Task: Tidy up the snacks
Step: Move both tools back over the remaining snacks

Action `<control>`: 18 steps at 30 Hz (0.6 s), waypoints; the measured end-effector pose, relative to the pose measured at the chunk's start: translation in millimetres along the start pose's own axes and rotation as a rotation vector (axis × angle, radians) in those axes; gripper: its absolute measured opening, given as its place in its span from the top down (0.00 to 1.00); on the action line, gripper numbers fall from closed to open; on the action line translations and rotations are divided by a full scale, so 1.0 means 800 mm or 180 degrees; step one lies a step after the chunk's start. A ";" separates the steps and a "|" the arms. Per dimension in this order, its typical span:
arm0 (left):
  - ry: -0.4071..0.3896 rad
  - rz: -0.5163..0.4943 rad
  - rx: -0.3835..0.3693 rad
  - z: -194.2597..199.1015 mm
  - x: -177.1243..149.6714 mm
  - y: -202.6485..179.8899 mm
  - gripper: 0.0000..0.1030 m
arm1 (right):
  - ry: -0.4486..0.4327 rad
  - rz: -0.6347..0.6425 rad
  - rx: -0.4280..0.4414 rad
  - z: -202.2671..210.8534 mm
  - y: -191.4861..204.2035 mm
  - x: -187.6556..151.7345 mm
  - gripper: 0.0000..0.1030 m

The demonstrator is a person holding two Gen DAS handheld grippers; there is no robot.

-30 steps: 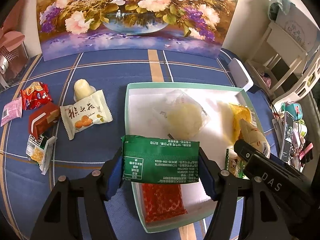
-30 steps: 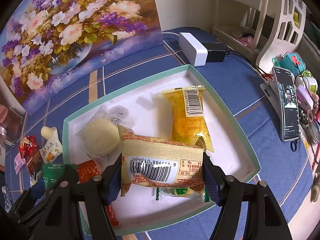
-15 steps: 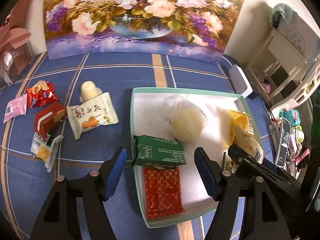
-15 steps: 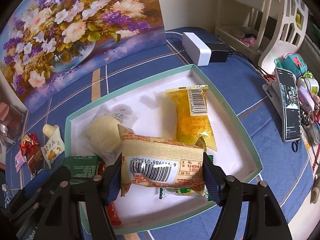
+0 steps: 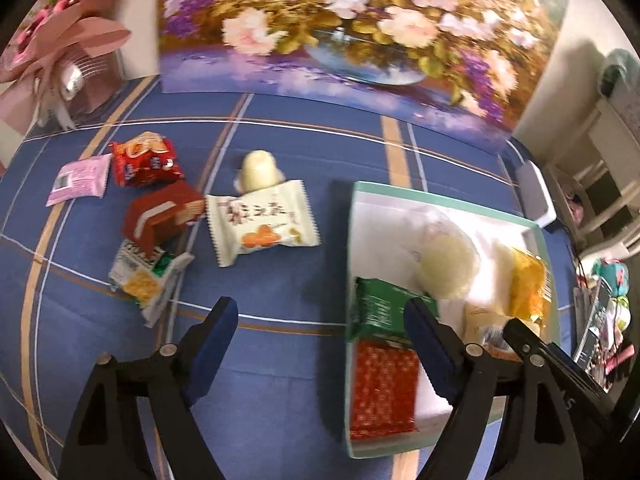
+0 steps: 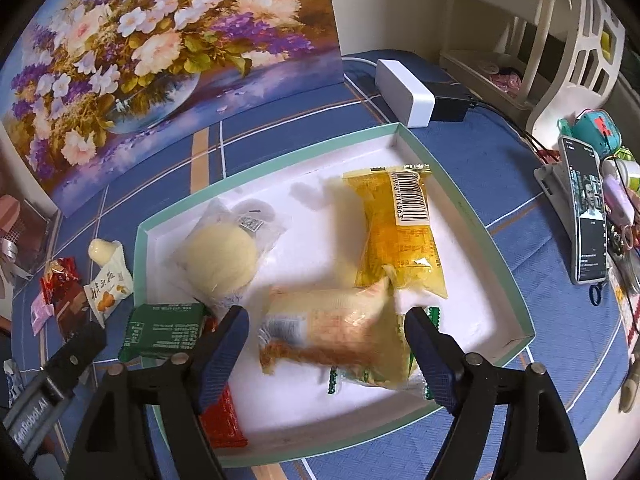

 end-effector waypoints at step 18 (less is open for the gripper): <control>-0.0250 0.0285 0.0422 0.007 0.008 0.069 0.00 | -0.0108 0.0148 -0.0039 0.008 0.022 -0.005 0.00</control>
Point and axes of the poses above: each gripper's, at about its wrist camera, not at the fingertips, and z roughly against the way its jaws point, y to its left, x to its top, the point moved 2 cm from there along -z, roughly the way its jaws point
